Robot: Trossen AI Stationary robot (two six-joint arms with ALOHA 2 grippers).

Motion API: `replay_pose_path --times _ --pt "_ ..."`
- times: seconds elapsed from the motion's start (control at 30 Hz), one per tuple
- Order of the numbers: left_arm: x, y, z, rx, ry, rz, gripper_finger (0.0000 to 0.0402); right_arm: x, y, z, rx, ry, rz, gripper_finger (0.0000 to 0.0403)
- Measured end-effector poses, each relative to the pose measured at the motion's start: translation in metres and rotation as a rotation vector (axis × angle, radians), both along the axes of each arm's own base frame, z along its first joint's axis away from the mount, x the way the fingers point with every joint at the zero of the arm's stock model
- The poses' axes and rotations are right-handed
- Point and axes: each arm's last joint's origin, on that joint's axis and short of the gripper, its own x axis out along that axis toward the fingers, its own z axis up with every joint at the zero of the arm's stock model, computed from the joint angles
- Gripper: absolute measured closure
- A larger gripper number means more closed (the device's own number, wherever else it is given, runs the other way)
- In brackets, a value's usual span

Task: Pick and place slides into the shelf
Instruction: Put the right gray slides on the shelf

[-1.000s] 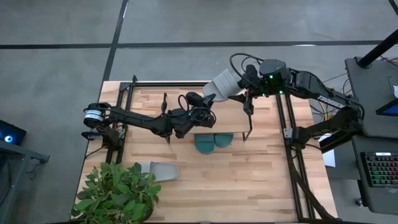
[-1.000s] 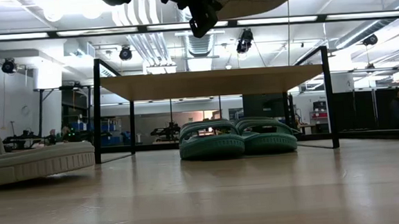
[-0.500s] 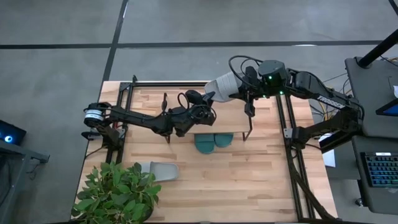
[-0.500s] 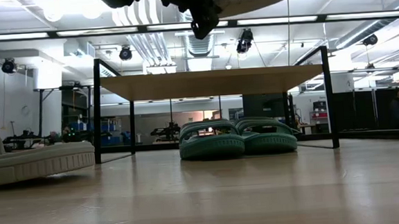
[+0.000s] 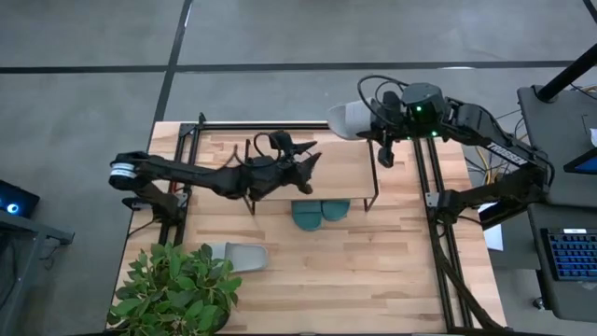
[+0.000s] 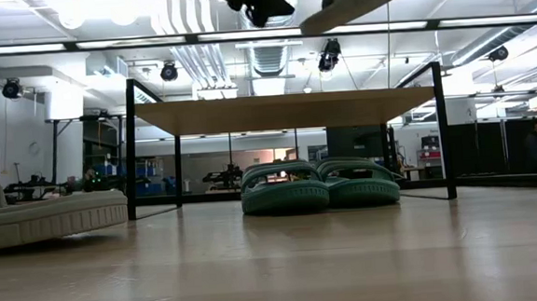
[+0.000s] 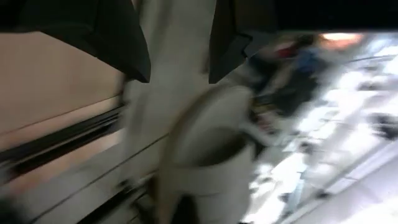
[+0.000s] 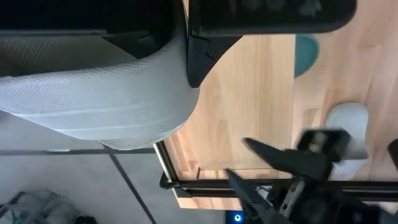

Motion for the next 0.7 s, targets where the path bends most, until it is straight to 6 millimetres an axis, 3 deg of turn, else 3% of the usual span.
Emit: replay_pose_path --times 0.27,0.53,0.7 --pt "-0.03 0.017 0.016 -0.404 -0.04 -0.434 0.0254 -0.003 -0.004 0.0 -0.003 -0.025 0.204 0.0394" --pt "-0.037 0.023 0.019 -0.626 -0.121 -0.434 0.0254 0.007 -0.01 -0.012 -0.134 0.038 0.422 0.0394" --pt "-0.053 0.027 0.026 -0.739 -0.133 -0.393 0.0254 0.009 -0.018 -0.022 -0.137 0.069 0.542 0.0394"
